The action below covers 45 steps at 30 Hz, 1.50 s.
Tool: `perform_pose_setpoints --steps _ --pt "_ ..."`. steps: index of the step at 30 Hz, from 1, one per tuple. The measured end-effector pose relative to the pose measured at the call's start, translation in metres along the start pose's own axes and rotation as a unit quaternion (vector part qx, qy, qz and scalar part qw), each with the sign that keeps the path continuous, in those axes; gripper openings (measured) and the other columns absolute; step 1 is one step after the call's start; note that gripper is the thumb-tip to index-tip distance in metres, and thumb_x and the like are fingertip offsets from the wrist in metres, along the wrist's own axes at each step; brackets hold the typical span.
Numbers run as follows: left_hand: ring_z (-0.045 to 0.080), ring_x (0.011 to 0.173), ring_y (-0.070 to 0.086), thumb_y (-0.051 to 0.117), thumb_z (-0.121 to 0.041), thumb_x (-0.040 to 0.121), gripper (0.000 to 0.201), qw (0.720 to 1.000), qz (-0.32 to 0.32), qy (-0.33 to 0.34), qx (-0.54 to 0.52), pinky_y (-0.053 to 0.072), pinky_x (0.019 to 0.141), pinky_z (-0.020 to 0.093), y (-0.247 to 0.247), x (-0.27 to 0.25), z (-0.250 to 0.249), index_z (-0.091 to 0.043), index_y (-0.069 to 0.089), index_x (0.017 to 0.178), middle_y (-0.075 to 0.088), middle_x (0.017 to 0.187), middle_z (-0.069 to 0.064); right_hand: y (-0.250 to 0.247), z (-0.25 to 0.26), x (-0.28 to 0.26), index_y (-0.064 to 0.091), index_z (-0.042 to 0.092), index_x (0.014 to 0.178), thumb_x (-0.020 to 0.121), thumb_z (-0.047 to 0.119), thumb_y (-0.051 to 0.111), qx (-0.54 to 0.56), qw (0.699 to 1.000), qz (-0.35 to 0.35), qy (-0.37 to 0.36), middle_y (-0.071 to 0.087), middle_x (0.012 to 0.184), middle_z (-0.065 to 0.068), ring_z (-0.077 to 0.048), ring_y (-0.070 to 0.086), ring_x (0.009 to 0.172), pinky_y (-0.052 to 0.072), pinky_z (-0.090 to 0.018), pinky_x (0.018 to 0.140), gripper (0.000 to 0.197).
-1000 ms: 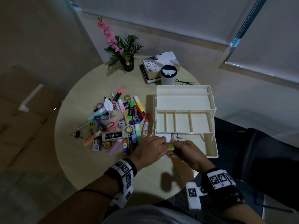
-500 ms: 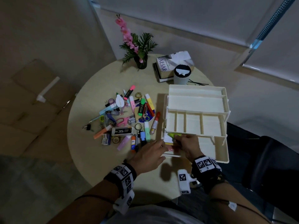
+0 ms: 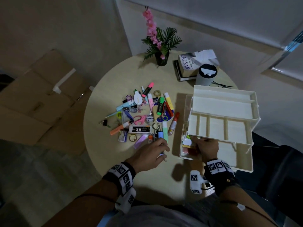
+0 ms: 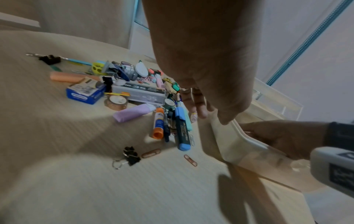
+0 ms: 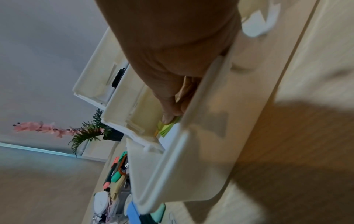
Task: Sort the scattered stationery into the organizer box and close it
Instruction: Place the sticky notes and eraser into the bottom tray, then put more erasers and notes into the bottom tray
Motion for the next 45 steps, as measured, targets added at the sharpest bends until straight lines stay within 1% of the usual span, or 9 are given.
perform_pose_setpoints --steps 4,8,12,16,21,27,37,41,45 --pt "0.011 0.113 0.055 0.059 -0.037 0.102 0.023 0.999 -0.012 -0.031 -0.011 0.042 0.107 0.036 -0.011 -0.013 0.031 -0.026 0.068 0.122 0.058 0.122 -0.011 0.002 0.002 -0.003 0.069 0.005 0.058 0.075 0.045 0.09 -0.058 0.997 0.017 -0.047 0.069 0.057 -0.007 -0.033 0.072 0.067 0.059 -0.044 0.065 0.048" --pt "0.013 0.098 0.06 0.059 -0.033 0.104 0.022 0.993 -0.012 -0.091 -0.069 0.051 0.085 0.031 -0.021 -0.035 0.064 -0.027 0.067 0.124 0.06 0.122 -0.009 -0.01 0.021 -0.038 0.065 0.011 0.053 0.091 0.058 0.071 -0.22 0.968 0.039 -0.118 0.062 0.047 -0.004 -0.026 0.064 0.055 0.045 -0.034 0.055 0.061" --pt "0.008 0.089 0.06 0.062 -0.032 0.102 0.02 0.987 -0.045 -0.125 -0.095 0.054 0.078 0.032 -0.029 -0.063 0.107 -0.026 0.07 0.119 0.063 0.112 -0.01 -0.012 0.045 -0.09 0.057 0.027 0.066 0.097 0.045 0.069 -0.32 0.916 0.003 -0.243 0.058 0.056 0.007 -0.013 0.056 0.053 0.042 -0.029 0.05 0.038" --pt "0.007 0.091 0.064 0.064 -0.031 0.1 0.018 0.974 -0.062 -0.172 -0.135 0.058 0.08 0.035 -0.033 -0.087 0.148 -0.028 0.072 0.116 0.067 0.11 -0.014 0.042 0.069 -0.12 0.06 0.028 0.076 0.093 0.031 0.073 -0.337 0.861 0.126 -0.36 0.054 0.059 0.011 -0.004 0.052 0.053 0.035 -0.026 0.049 0.023" --pt "0.005 0.085 0.065 0.066 -0.031 0.098 0.016 0.966 -0.075 -0.187 -0.159 0.059 0.078 0.037 -0.04 -0.101 0.18 -0.032 0.071 0.114 0.062 0.103 -0.022 0.137 0.095 -0.11 0.067 0.015 0.103 0.085 0.014 0.08 -0.334 0.823 0.208 -0.411 0.058 0.095 0.003 -0.018 0.057 0.081 0.044 -0.03 0.069 0.022" --pt "0.006 0.083 0.065 0.069 -0.028 0.098 0.013 0.962 -0.09 -0.186 -0.175 0.059 0.077 0.036 -0.057 -0.111 0.208 -0.031 0.073 0.11 0.064 0.105 -0.02 0.221 0.08 -0.085 0.051 0.023 0.151 0.075 0.031 0.081 -0.473 0.758 0.216 -0.394 0.055 0.146 -0.006 -0.04 0.052 0.128 0.043 -0.048 0.107 0.082" --pt "0.004 0.088 0.064 0.067 -0.024 0.099 0.011 0.963 -0.089 -0.163 -0.196 0.059 0.078 0.037 -0.073 -0.101 0.236 -0.027 0.072 0.109 0.067 0.104 -0.014 0.209 0.097 -0.11 0.065 0.02 0.134 0.079 0.019 0.086 -0.416 0.773 0.159 -0.452 0.064 0.129 -0.003 -0.033 0.052 0.109 0.046 -0.051 0.091 0.059" --pt "0.009 0.085 0.066 0.053 -0.03 0.107 0.015 0.958 -0.05 -0.144 -0.241 0.057 0.077 0.043 -0.081 -0.069 0.225 -0.024 0.067 0.107 0.07 0.096 -0.006 0.194 0.106 -0.128 0.064 0.027 0.125 0.08 0.007 0.083 -0.294 0.808 0.259 -0.439 0.058 0.121 0.005 -0.019 0.054 0.107 0.052 -0.044 0.09 0.054" --pt "0.005 0.093 0.069 0.05 -0.049 0.107 0.026 0.916 0.062 -0.147 -0.369 0.053 0.078 0.028 -0.085 -0.046 0.207 -0.036 0.071 0.116 0.072 0.098 -0.012 0.19 0.121 -0.152 0.064 0.013 0.116 0.084 -0.008 0.079 -0.128 0.871 0.389 -0.271 0.076 0.1 0.001 -0.007 0.074 0.089 0.054 -0.017 0.075 0.041"
Point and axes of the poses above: each hand's wrist, its own x-axis towards the middle knuckle, its own y-axis out of the palm, z = x × y, the point moved 4 cm from there along x, towards the middle knuckle
